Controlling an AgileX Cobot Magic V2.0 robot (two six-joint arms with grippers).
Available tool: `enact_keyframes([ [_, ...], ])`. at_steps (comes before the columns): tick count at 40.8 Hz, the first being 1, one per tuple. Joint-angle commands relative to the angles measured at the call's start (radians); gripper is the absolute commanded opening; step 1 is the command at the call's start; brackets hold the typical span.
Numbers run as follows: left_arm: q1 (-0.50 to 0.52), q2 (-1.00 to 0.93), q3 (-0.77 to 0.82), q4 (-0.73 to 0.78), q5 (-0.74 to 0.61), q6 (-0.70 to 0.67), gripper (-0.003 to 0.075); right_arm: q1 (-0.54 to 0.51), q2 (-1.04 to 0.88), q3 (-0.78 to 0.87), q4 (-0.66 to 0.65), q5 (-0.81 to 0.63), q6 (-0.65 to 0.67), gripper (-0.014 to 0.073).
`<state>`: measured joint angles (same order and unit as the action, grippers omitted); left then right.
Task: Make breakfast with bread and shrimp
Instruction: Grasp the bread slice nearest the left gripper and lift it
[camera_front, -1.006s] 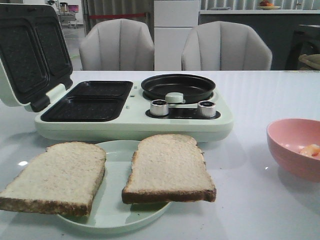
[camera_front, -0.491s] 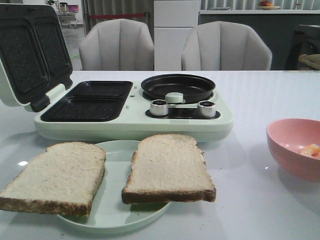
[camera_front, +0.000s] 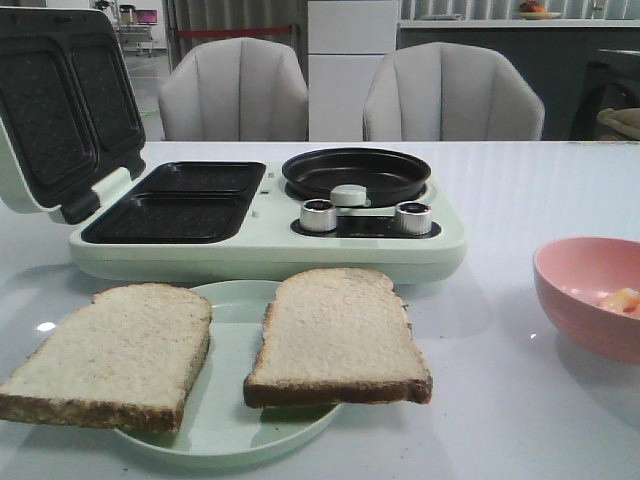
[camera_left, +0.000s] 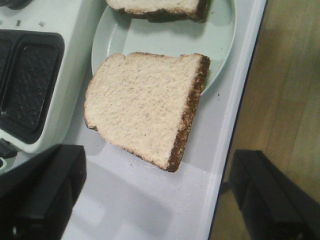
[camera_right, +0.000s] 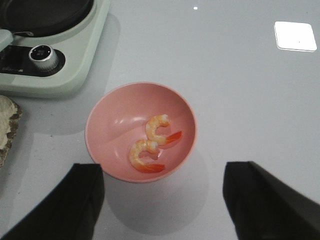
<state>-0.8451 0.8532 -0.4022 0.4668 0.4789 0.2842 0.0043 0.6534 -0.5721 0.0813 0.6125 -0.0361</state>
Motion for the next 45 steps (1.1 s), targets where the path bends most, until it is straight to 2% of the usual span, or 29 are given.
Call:
enact_keyframes([
  [1, -0.029, 0.084, -0.027, 0.17, -0.096, -0.141, 0.0624, -0.005, 0.002, -0.028, -0.009, -0.08, 0.0, 0.0601],
  [5, -0.056, 0.179, -0.039, 0.358, -0.088, -0.319, 0.0624, -0.005, 0.002, -0.028, -0.009, -0.08, 0.0, 0.0601],
  [11, -0.093, 0.322, -0.082, 0.607, 0.016, -0.613, 0.0624, -0.005, 0.002, -0.028, -0.009, -0.08, 0.0, 0.0601],
  [14, -0.105, 0.381, -0.1, 0.664, 0.038, -0.685, 0.0624, -0.005, 0.002, -0.028, -0.009, -0.08, 0.0, 0.0601],
  [19, -0.124, 0.483, -0.115, 0.698, 0.048, -0.694, 0.0624, -0.005, 0.002, -0.028, -0.009, -0.08, 0.0, 0.0601],
  [24, -0.129, 0.561, -0.116, 0.751, 0.113, -0.709, 0.06, -0.005, 0.002, -0.028, -0.009, -0.08, 0.0, 0.0601],
  [32, -0.129, 0.611, -0.116, 0.887, 0.149, -0.904, 0.0506, -0.005, 0.002, -0.028, -0.009, -0.08, 0.0, 0.0601],
  [45, -0.129, 0.611, -0.116, 0.883, 0.149, -0.906, 0.0281, -0.005, 0.002, -0.028, -0.009, -0.08, 0.0, 0.0601],
])
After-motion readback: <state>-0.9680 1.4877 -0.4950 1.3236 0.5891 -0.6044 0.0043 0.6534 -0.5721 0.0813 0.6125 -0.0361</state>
